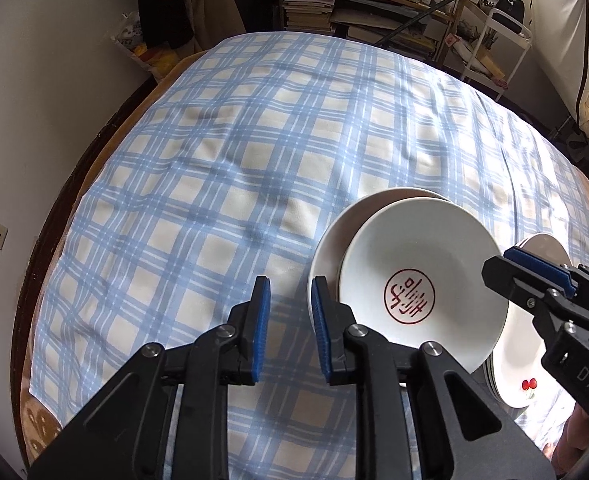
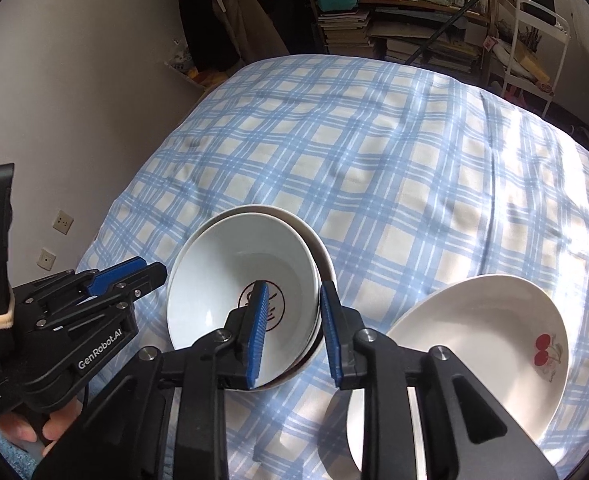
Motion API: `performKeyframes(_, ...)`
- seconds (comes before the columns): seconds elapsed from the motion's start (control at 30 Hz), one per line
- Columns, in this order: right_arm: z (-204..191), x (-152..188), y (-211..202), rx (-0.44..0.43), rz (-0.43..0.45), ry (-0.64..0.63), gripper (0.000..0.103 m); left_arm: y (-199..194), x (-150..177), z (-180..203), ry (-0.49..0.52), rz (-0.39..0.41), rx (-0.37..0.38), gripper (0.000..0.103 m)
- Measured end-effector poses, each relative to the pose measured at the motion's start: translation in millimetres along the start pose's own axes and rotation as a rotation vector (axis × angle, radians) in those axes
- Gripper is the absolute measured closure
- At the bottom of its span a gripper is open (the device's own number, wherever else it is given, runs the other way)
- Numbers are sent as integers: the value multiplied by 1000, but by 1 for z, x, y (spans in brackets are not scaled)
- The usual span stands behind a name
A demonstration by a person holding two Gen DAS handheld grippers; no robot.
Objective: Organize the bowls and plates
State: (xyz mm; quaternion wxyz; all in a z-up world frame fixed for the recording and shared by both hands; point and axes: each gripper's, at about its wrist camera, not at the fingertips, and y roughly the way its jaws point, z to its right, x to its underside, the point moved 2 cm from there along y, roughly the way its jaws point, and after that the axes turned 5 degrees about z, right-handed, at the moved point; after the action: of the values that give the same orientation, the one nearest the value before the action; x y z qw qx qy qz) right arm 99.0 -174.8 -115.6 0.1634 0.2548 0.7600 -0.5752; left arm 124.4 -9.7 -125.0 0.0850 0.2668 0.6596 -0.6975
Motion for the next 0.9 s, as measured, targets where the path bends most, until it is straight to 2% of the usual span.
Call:
performKeyframes(0.07,1,-2,-4,-1,12,3,72,2,0,-1,-4,-8,0,79)
performKeyframes(0.13,4,-4,-8,3,25,5,56,3,0,-2,-6,-12,-4,76)
performKeyframes(0.27,13,-6,-12,54,44,5,50,0,-2,-4,-8,5,-16,56)
performKeyframes(0.43,28,-7,-11,81,60,39,22,-1,-5,-8,-17,13,-25,49)
performKeyframes(0.47,30,-7,-12,86,61,39,19,0,-5,-10,-27,9,-27,45)
performKeyframes(0.53,33,-8,-11,101,63,39,4,1,-5,-15,-44,1,-32,36)
performKeyframes(0.67,40,-9,-13,113,82,54,0,2,-5,-22,-56,-1,-67,22)
performKeyframes(0.9,51,-7,-11,135,77,77,0,5,-5,-28,-68,-26,-65,16)
